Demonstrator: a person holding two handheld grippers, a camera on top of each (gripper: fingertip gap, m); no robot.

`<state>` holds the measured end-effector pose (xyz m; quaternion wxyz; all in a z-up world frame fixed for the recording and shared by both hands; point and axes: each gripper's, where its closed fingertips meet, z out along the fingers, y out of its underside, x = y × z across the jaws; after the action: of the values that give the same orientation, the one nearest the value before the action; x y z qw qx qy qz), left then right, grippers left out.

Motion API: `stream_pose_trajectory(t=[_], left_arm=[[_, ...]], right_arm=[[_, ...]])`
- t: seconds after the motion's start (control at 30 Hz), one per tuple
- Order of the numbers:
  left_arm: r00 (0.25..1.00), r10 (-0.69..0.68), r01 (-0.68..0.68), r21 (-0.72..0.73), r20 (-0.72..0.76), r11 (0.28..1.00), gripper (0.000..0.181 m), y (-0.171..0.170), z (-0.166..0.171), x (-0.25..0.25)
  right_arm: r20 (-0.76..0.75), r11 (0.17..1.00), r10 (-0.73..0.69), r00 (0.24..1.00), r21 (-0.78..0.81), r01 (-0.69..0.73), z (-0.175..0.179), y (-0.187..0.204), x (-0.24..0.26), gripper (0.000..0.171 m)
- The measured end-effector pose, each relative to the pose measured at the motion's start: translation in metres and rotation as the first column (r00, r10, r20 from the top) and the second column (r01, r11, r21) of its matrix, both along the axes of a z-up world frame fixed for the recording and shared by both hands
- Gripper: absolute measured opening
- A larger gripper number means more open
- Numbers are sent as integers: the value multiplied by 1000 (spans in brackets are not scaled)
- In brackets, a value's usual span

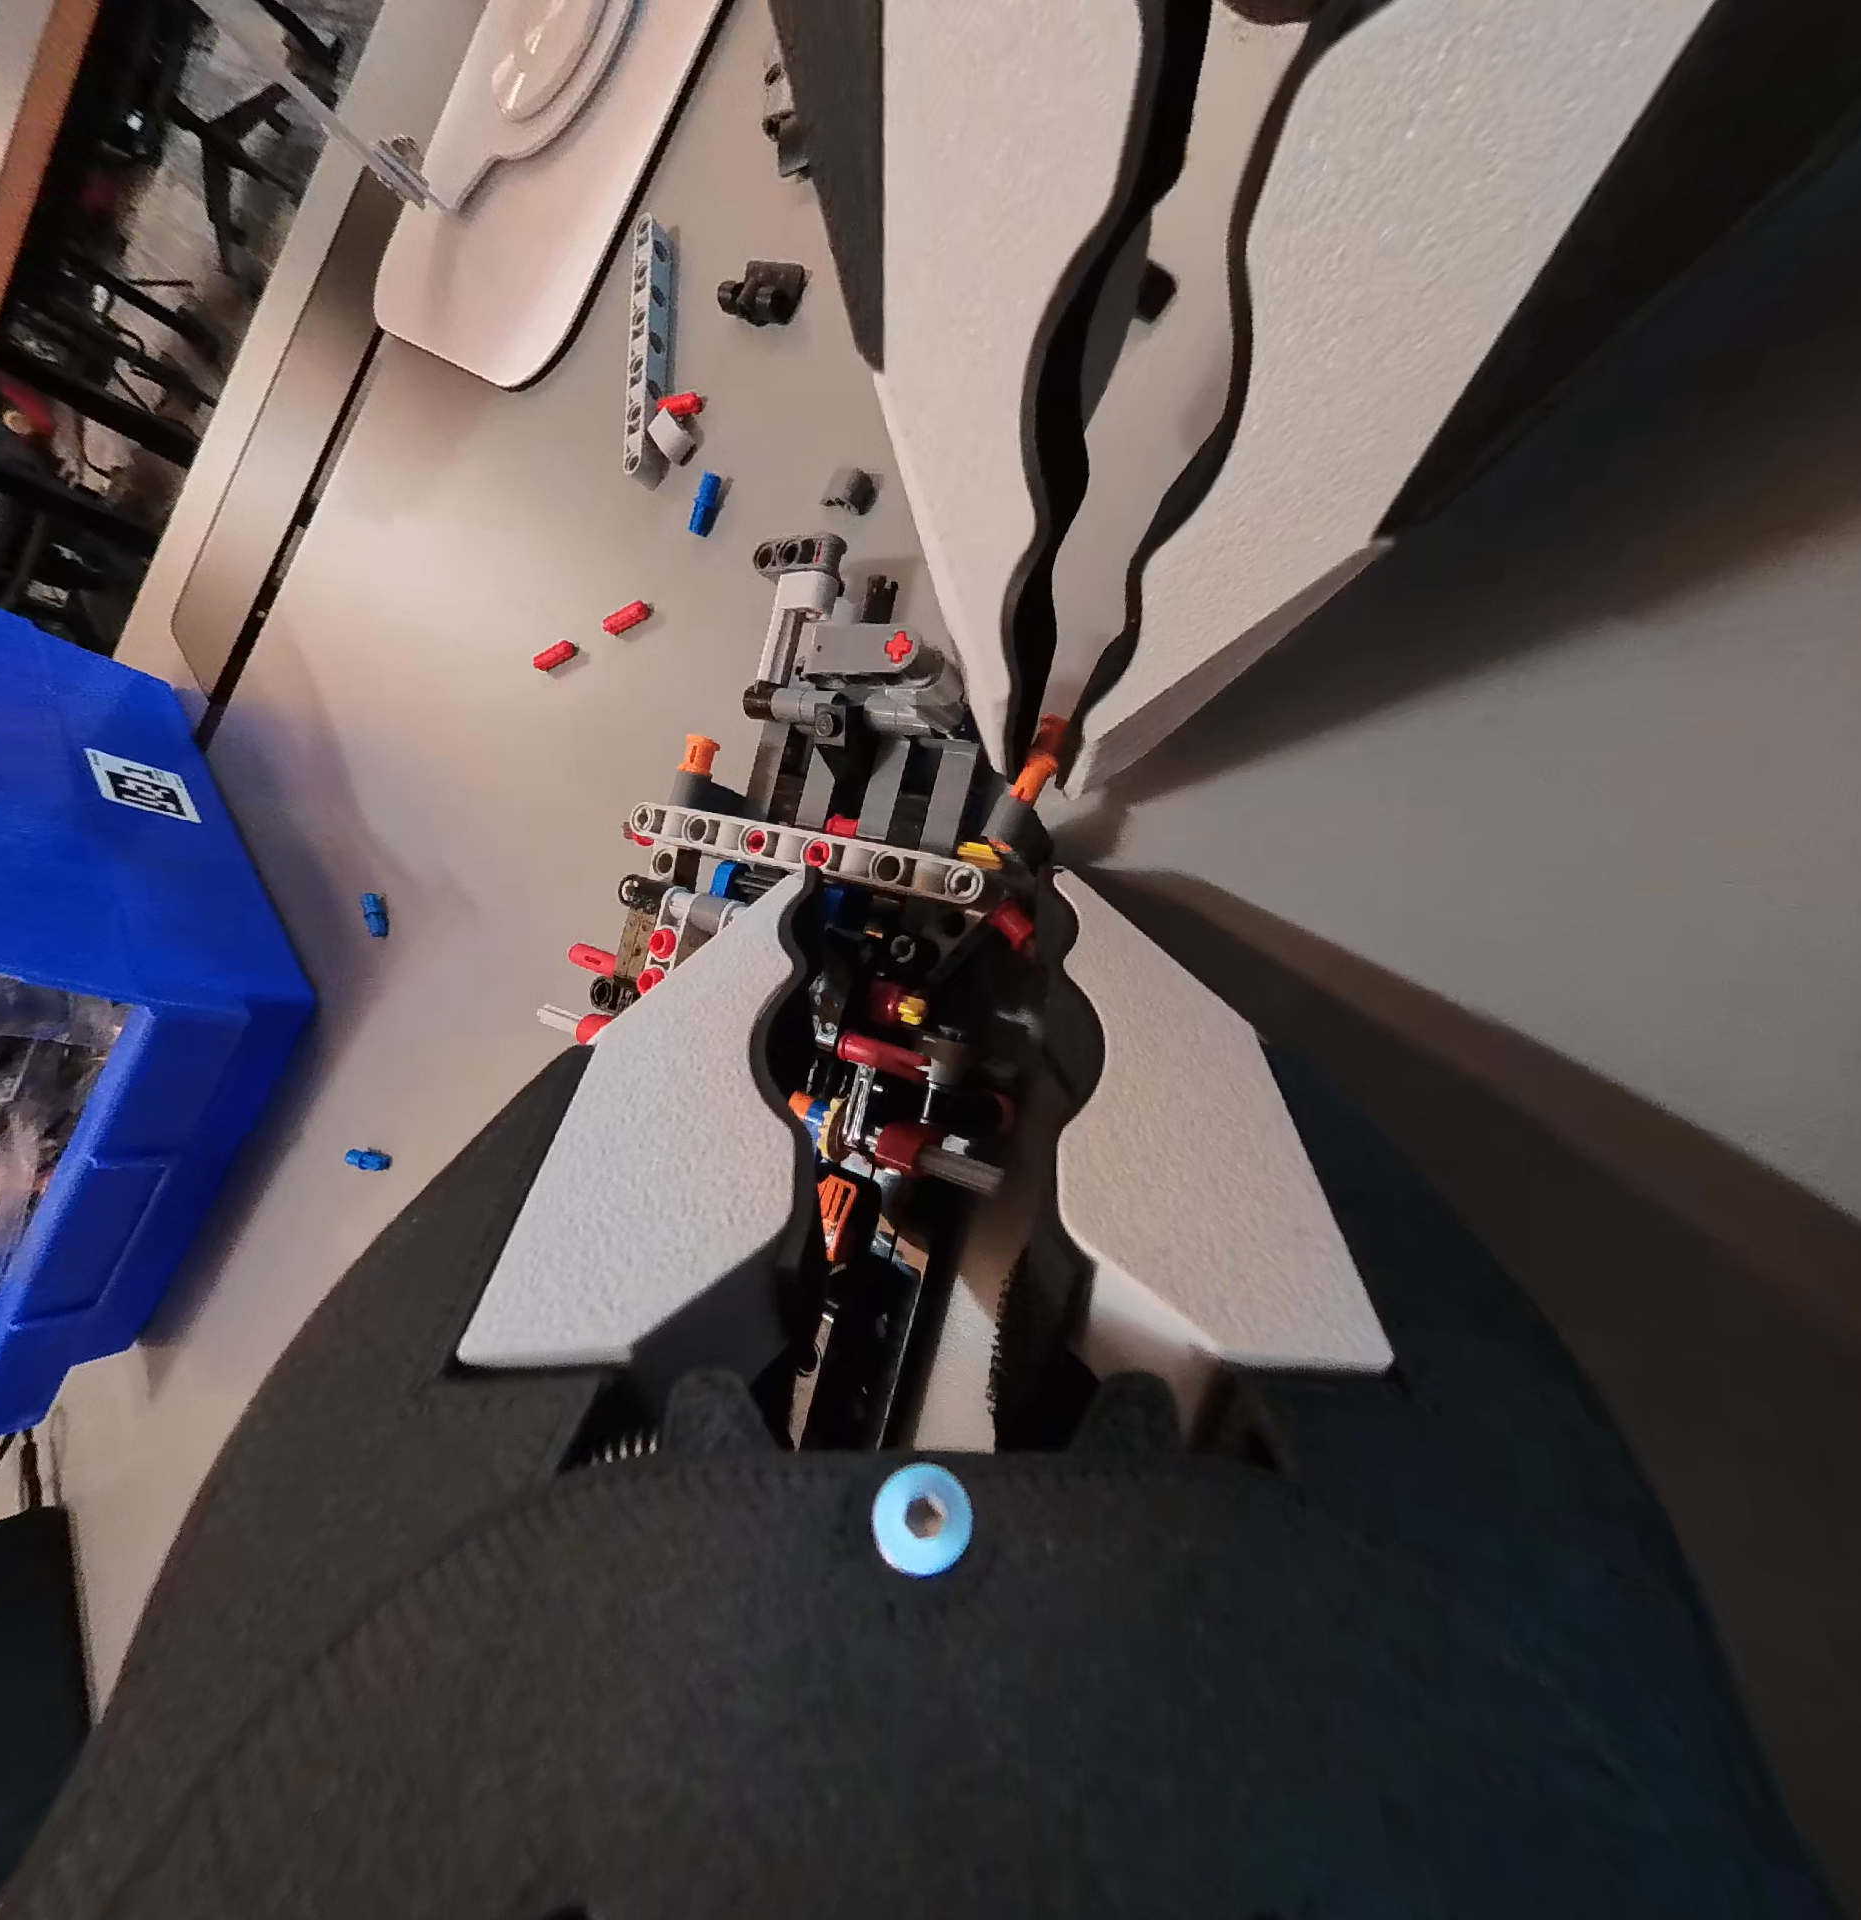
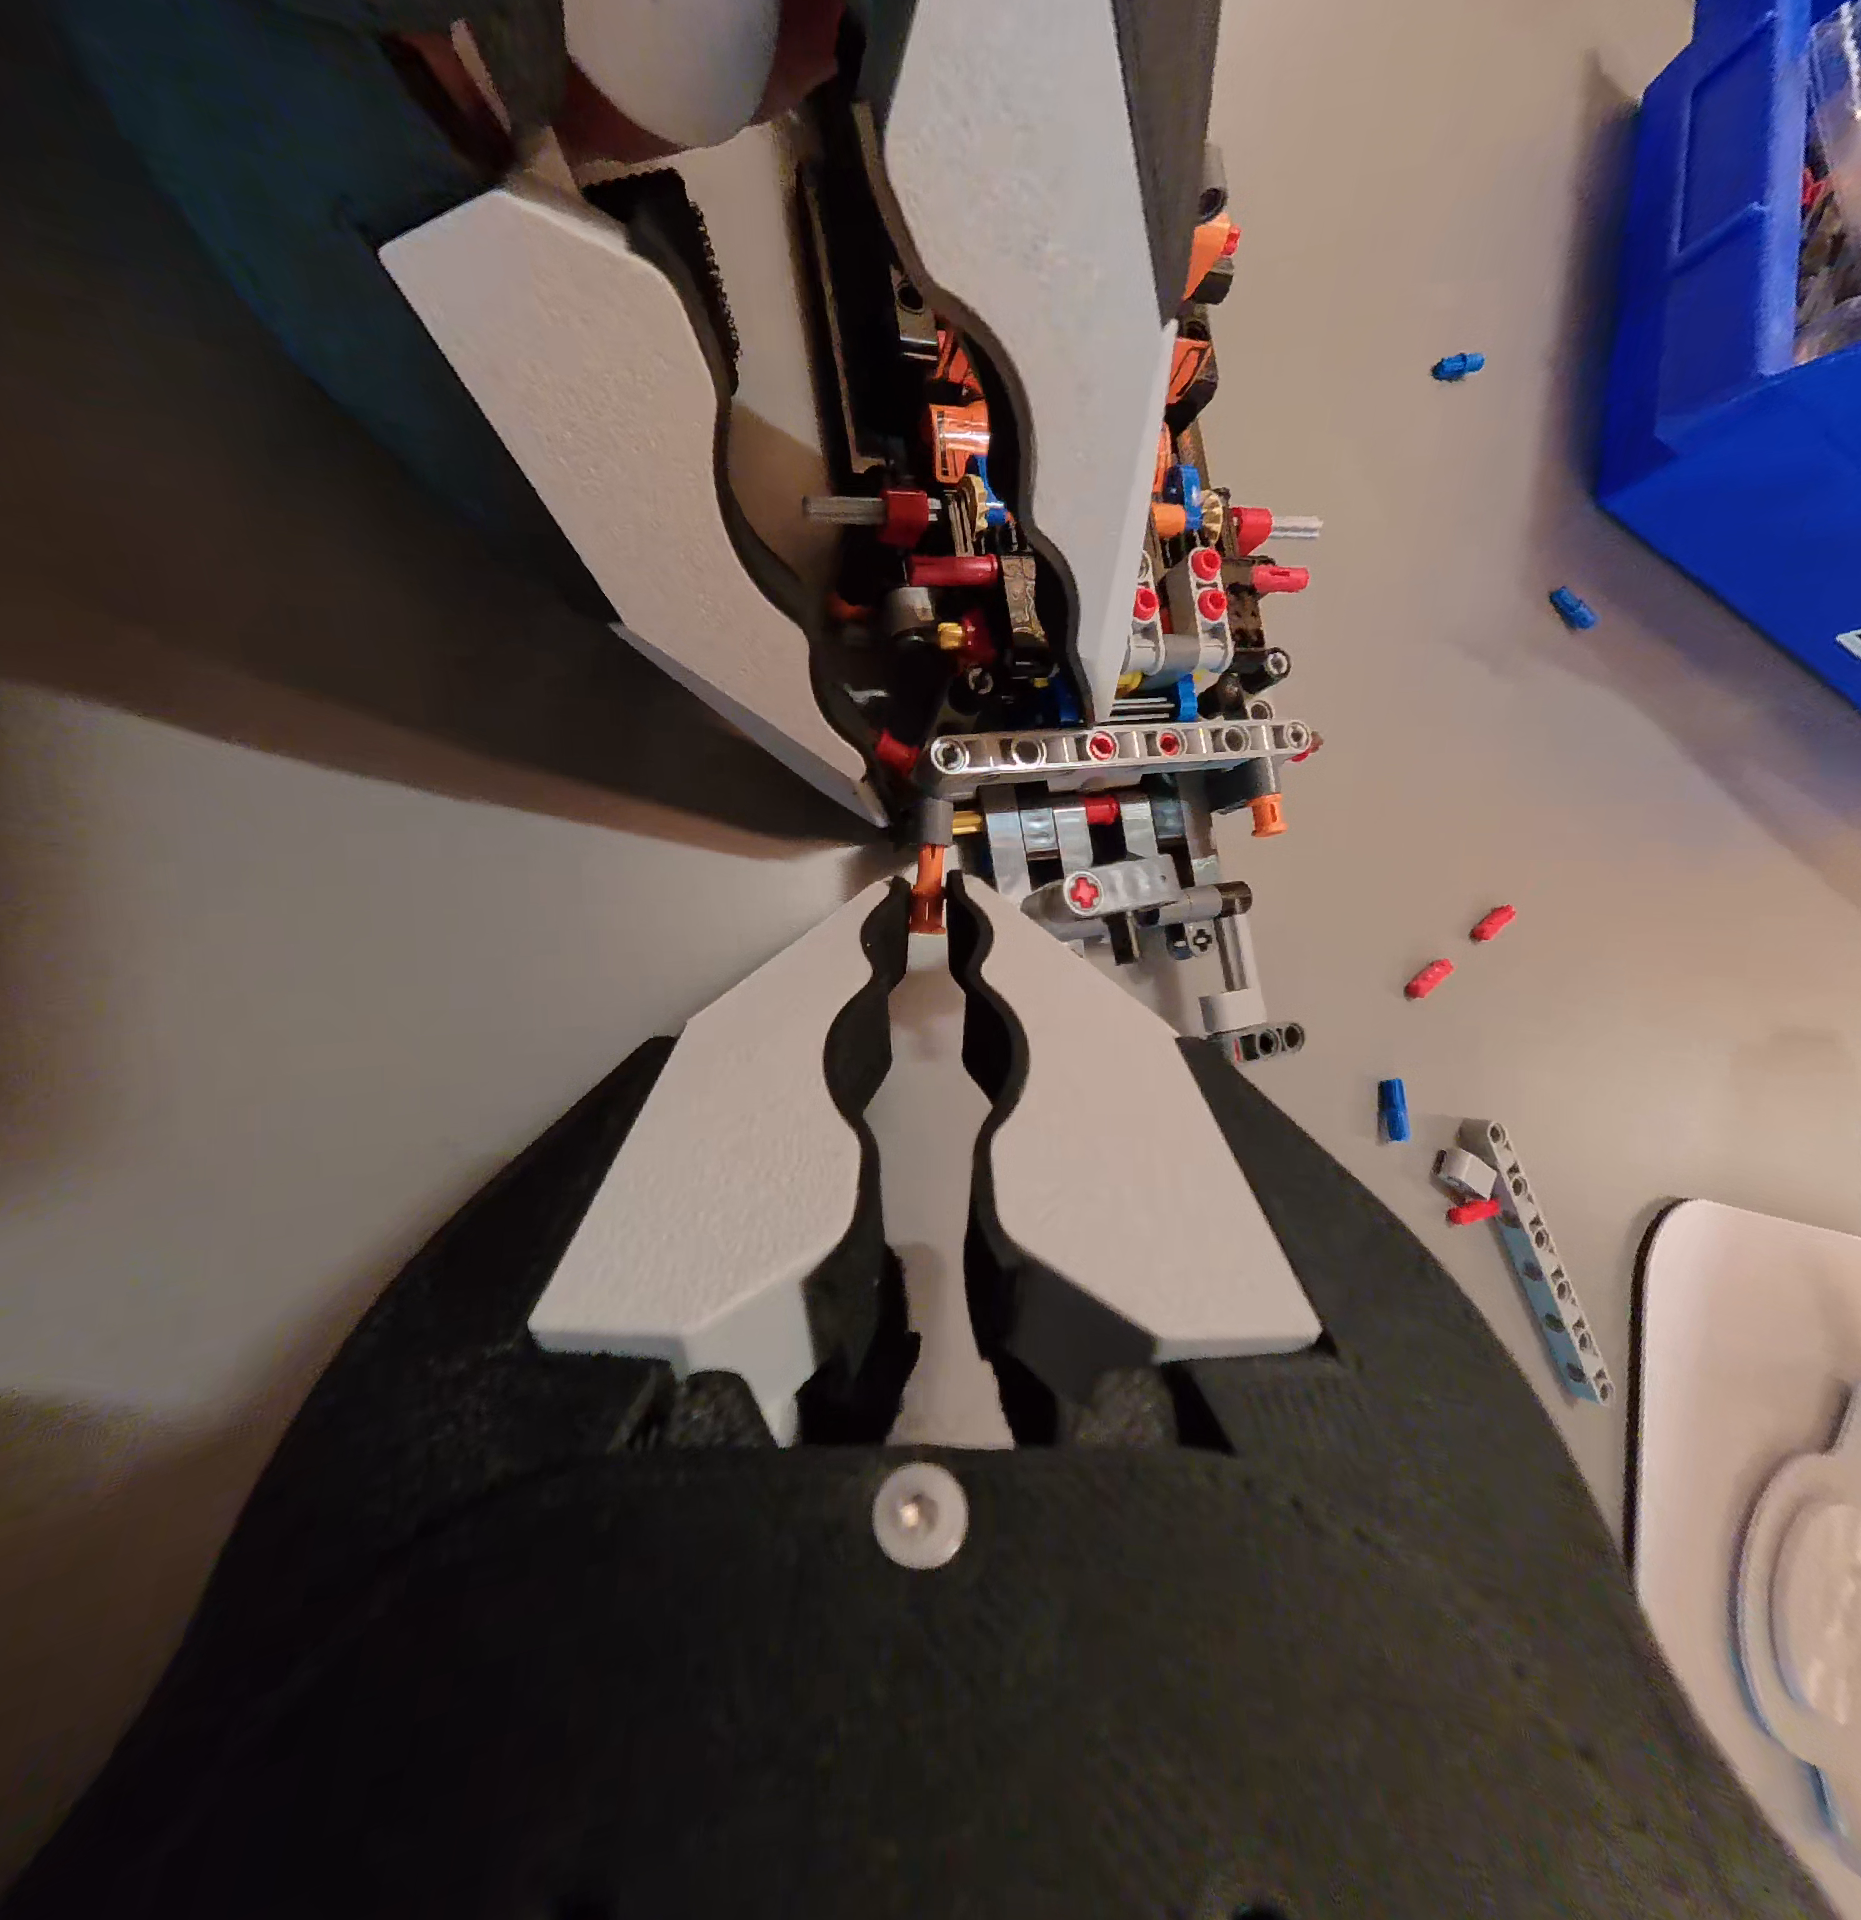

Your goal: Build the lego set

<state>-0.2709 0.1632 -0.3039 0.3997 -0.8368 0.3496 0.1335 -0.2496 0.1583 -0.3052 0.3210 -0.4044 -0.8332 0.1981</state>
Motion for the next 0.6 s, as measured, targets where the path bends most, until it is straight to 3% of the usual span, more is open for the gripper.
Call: stream_pose_trajectory(t=[0.6], left_arm=[[1000,8,-8,17,5,1000,38,2,0,-3]], right_arm=[[2,998,19,1000,59,-19,-3,3,-4,5]])
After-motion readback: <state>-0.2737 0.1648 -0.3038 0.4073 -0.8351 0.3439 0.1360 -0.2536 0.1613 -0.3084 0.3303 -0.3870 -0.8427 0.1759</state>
